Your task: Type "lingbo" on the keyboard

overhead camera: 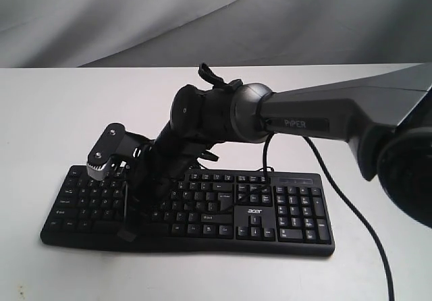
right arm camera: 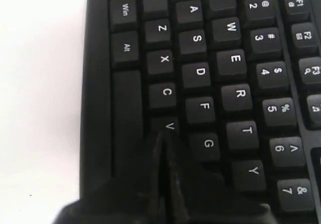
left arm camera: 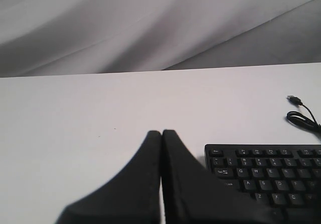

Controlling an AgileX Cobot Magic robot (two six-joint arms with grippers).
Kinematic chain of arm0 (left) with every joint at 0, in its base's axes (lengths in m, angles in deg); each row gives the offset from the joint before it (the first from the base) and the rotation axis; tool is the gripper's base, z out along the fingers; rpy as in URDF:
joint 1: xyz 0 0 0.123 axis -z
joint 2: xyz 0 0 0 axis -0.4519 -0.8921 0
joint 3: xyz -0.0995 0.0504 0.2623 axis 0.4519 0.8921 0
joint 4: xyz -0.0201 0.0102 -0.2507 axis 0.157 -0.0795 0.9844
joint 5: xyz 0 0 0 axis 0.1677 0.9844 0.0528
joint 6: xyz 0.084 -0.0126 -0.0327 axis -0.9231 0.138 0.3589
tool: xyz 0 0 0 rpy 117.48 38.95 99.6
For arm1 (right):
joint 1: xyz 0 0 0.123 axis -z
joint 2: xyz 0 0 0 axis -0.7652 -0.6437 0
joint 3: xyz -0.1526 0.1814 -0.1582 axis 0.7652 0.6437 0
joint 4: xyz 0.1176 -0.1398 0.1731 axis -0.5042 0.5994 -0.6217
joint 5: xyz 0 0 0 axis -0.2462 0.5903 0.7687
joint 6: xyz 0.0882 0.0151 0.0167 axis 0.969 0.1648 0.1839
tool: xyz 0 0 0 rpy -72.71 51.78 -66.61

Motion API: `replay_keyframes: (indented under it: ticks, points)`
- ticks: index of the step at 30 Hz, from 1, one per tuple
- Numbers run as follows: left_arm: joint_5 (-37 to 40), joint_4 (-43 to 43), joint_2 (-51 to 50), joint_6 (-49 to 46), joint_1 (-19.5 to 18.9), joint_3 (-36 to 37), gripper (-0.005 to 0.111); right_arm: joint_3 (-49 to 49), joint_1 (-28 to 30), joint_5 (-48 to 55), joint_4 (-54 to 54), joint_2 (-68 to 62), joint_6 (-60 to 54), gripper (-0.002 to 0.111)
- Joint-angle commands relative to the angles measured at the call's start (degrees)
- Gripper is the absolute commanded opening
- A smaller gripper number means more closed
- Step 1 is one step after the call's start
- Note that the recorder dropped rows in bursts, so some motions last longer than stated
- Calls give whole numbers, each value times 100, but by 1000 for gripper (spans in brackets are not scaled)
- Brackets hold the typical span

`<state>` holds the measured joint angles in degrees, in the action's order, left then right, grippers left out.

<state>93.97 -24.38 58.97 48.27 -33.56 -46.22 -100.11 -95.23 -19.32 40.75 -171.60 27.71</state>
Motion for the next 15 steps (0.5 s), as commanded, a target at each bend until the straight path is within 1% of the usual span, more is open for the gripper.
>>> replay_keyframes:
  ticks: [1, 7, 11, 15]
  points:
    - [-31, 21, 22, 12, 27, 28, 1, 28, 62, 34, -14, -60, -22, 0]
    - [-31, 21, 22, 12, 27, 28, 1, 28, 263, 81, 280, 460, -11, 0]
    - [-31, 21, 22, 12, 27, 28, 1, 28, 396, 309, 715, 582, 232, 0]
    - [-31, 21, 22, 12, 27, 28, 1, 132, 595, 493, 700, 582, 296, 0]
